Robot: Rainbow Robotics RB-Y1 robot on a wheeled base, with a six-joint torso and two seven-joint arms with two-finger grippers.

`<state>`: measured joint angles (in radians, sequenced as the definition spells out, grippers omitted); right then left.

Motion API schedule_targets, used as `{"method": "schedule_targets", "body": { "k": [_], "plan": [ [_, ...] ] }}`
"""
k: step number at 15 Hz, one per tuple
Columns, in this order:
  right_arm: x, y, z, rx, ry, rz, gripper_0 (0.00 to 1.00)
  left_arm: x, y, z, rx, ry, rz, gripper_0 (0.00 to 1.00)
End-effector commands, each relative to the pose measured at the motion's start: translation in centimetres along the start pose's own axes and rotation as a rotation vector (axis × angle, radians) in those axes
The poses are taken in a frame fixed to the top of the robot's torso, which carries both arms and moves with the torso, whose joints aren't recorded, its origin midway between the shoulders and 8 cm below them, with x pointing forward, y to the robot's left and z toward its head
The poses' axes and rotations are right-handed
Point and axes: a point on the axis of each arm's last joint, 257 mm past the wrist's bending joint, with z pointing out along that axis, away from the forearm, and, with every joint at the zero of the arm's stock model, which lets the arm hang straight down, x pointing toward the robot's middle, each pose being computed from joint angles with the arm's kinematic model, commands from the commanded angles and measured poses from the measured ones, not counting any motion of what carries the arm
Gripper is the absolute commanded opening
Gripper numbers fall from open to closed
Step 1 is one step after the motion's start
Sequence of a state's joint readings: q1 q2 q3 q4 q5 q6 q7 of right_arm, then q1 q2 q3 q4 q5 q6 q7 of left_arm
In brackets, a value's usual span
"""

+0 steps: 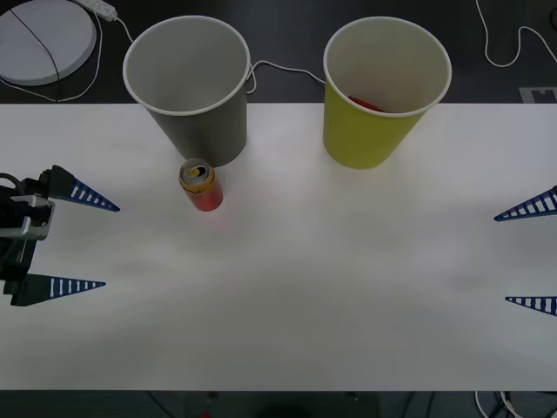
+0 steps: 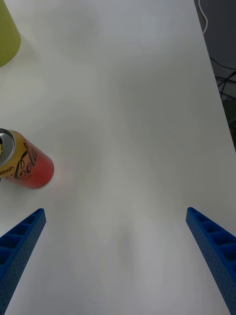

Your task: Put the can into the green bin and the plastic bottle into the gray bin

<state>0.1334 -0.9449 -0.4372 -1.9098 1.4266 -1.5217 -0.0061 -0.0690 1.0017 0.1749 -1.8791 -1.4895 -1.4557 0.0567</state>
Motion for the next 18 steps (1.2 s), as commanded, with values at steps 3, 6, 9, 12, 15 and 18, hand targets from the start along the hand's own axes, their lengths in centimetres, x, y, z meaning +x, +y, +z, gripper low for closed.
{"method": "schedule_targets", "body": {
  "k": [3,6,9,12,15,18],
  "plan": [
    [0.0,0.0,0.0,0.000,0.000,0.000,1.00,0.0,0.0,0.0,0.000,0.000,0.000,1.00],
    [0.0,0.0,0.0,0.000,0.000,0.000,1.00,1.0,-0.8,0.4,0.025,0.024,-0.014,1.00],
    [0.0,0.0,0.0,0.000,0.000,0.000,1.00,1.0,-0.8,0.4,0.023,0.024,-0.020,1.00],
    [0.0,0.0,0.0,0.000,0.000,0.000,1.00,1.3,-0.6,0.7,-0.012,0.013,-0.057,1.00],
    [0.0,0.0,0.0,0.000,0.000,0.000,1.00,1.3,-0.4,1.1,-0.081,-0.032,-0.138,1.00],
    [0.0,0.0,0.0,0.000,0.000,0.000,1.00,1.2,-0.1,1.4,-0.157,-0.091,-0.237,1.00]
  ]
}}
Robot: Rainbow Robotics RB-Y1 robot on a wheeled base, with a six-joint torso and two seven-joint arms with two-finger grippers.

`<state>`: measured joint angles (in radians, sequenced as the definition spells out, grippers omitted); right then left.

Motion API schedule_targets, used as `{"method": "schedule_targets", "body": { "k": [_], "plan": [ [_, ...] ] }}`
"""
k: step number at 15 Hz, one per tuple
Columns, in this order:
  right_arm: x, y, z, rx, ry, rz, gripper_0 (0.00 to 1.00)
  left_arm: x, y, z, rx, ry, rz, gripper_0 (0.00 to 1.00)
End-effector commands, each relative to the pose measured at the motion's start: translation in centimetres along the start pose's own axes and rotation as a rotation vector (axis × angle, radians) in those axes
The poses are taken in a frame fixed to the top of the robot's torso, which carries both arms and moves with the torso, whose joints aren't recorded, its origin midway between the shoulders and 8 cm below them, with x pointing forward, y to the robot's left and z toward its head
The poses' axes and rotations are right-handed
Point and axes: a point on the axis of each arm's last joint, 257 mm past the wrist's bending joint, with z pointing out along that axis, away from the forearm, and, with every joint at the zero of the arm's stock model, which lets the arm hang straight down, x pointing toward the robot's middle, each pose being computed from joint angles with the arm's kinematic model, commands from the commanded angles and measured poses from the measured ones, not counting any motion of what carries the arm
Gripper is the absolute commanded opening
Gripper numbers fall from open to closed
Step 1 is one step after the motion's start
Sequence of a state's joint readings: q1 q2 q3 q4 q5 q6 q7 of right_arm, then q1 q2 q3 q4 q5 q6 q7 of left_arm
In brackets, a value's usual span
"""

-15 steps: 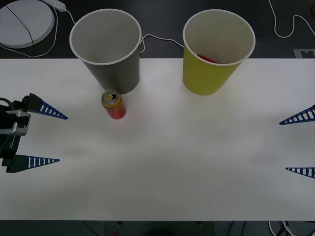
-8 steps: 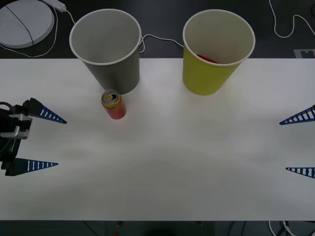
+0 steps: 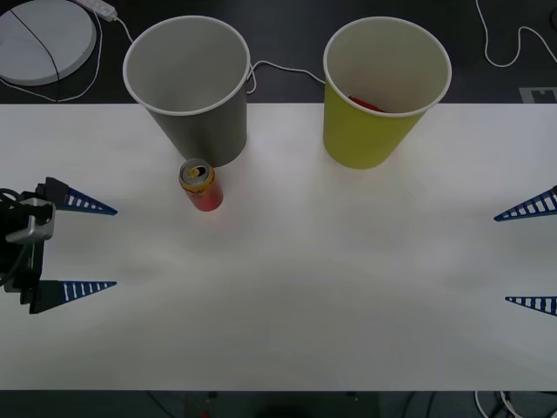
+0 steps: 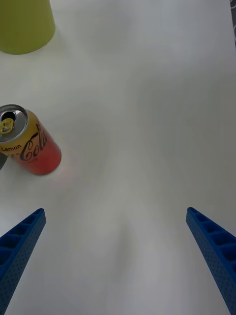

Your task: Put the can into the green bin and the plastic bottle into the gray bin

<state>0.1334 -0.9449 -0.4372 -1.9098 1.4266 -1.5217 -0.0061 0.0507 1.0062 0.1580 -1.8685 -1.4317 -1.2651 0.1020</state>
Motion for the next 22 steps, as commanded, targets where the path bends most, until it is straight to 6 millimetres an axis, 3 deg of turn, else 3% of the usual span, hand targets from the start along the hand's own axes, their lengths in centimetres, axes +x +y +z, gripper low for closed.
{"method": "schedule_targets", "body": {
  "k": [1,12,22],
  "plan": [
    [0.0,0.0,0.0,0.000,0.000,0.000,1.00,-0.2,0.1,0.3,-0.074,-0.072,-0.118,1.00],
    [0.0,0.0,0.0,0.000,0.000,0.000,1.00,0.7,1.6,4.0,-0.363,-0.280,-0.568,1.00],
    [0.0,0.0,0.0,0.000,0.000,0.000,1.00,2.7,3.3,7.4,-0.588,-0.315,-0.488,1.00]
  ]
}}
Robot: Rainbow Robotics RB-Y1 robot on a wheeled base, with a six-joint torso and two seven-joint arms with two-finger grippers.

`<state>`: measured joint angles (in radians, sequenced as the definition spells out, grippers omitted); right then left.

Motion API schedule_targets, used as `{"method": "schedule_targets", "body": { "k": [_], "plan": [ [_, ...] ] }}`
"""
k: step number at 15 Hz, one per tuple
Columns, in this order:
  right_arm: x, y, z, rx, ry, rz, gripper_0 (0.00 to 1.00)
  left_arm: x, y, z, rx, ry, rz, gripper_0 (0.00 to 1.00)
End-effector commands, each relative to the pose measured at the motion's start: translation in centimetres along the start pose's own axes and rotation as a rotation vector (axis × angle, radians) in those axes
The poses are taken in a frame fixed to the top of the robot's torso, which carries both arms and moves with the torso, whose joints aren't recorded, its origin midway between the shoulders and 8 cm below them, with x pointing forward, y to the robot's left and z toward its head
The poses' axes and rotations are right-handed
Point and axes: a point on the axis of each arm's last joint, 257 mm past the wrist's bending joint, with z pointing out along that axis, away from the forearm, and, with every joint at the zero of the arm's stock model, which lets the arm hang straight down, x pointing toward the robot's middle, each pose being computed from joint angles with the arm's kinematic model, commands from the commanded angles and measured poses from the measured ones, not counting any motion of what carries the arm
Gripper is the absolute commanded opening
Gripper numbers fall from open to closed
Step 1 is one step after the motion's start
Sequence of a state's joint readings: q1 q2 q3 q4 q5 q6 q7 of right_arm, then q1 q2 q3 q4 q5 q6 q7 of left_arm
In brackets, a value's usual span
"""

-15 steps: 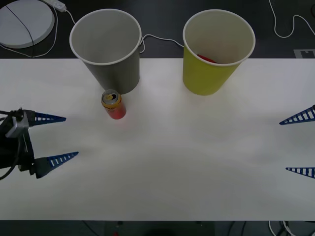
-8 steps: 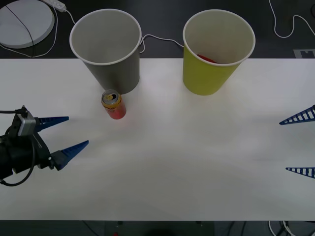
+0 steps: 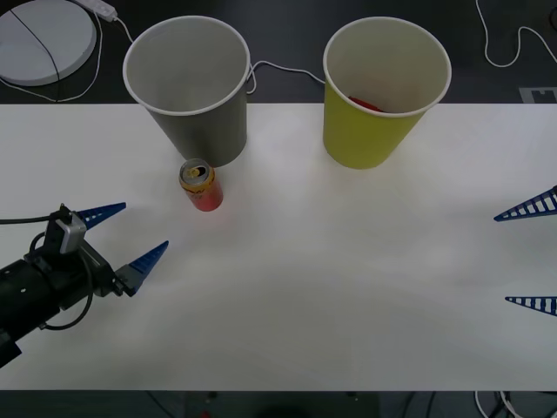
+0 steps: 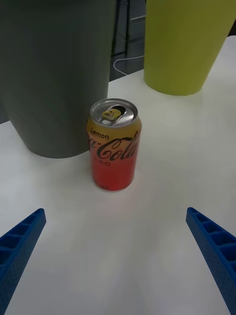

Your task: Put the can into the green bin and the plastic bottle into the gray bin

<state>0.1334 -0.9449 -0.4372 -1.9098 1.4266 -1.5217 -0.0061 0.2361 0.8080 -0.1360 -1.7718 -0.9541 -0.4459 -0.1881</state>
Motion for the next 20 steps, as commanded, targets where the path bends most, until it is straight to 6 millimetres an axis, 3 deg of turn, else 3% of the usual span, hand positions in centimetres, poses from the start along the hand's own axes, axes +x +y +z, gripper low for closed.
{"method": "schedule_targets", "body": {
  "k": [1,6,11,20],
  "plan": [
    [0.0,0.0,0.0,0.000,0.000,0.000,1.00,0.5,0.2,1.1,-0.036,-0.032,0.017,1.00],
    [0.0,0.0,0.0,0.000,0.000,0.000,1.00,1.0,-0.8,2.7,-0.013,-0.106,0.019,1.00],
    [0.0,0.0,0.0,0.000,0.000,0.000,1.00,2.1,-0.5,4.7,0.023,-0.155,0.016,1.00],
    [0.0,0.0,0.0,0.000,0.000,0.000,1.00,1.5,0.2,7.7,0.053,-0.193,0.028,1.00]
  ]
}}
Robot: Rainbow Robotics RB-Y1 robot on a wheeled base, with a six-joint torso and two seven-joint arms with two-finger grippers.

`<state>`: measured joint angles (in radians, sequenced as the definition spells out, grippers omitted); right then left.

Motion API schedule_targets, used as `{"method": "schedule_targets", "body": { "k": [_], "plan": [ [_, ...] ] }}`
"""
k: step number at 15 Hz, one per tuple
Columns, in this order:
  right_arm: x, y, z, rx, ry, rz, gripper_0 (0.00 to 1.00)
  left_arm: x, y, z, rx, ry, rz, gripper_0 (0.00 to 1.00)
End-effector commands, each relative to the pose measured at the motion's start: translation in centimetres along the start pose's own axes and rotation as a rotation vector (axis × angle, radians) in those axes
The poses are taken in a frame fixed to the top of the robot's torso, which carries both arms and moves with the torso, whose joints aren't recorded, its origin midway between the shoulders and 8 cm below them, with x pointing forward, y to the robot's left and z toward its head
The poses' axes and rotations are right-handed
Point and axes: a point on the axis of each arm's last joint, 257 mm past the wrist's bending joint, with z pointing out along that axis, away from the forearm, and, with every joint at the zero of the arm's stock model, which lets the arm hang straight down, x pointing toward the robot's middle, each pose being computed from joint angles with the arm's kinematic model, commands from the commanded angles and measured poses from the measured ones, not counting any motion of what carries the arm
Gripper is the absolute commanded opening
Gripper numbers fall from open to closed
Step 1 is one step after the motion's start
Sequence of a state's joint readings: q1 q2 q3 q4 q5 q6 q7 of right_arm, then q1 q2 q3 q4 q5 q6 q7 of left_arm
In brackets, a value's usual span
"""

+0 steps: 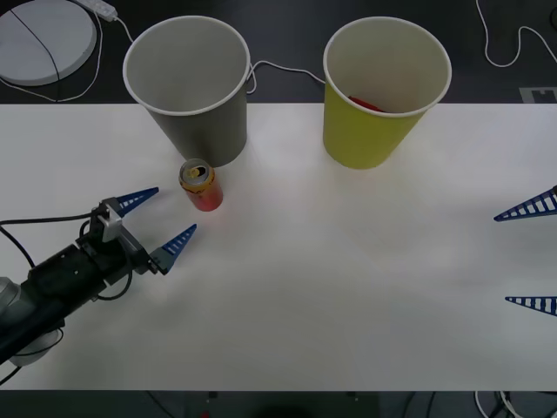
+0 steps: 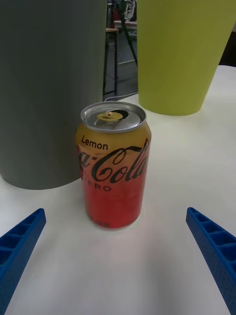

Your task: Put the can into the green bin and the plastic bottle into the gray bin

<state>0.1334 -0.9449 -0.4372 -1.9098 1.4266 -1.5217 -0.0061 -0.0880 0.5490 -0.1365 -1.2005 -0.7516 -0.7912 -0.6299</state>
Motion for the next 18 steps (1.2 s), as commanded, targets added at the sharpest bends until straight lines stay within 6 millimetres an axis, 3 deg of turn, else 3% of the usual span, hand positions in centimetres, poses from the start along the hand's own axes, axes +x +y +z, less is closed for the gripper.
{"method": "schedule_targets", "body": {
  "k": [1,6,18],
  "plan": [
    [0.0,0.0,0.0,0.000,0.000,0.000,1.00,-0.4,-0.3,0.8,0.000,-0.010,0.001,1.00],
    [0.0,0.0,0.0,0.000,0.000,0.000,1.00,-0.9,-0.4,2.3,0.001,-0.012,0.015,1.00],
    [0.0,0.0,0.0,0.000,0.000,0.000,1.00,-1.4,0.3,8.6,0.033,-0.011,-0.004,1.00]
  ]
}}
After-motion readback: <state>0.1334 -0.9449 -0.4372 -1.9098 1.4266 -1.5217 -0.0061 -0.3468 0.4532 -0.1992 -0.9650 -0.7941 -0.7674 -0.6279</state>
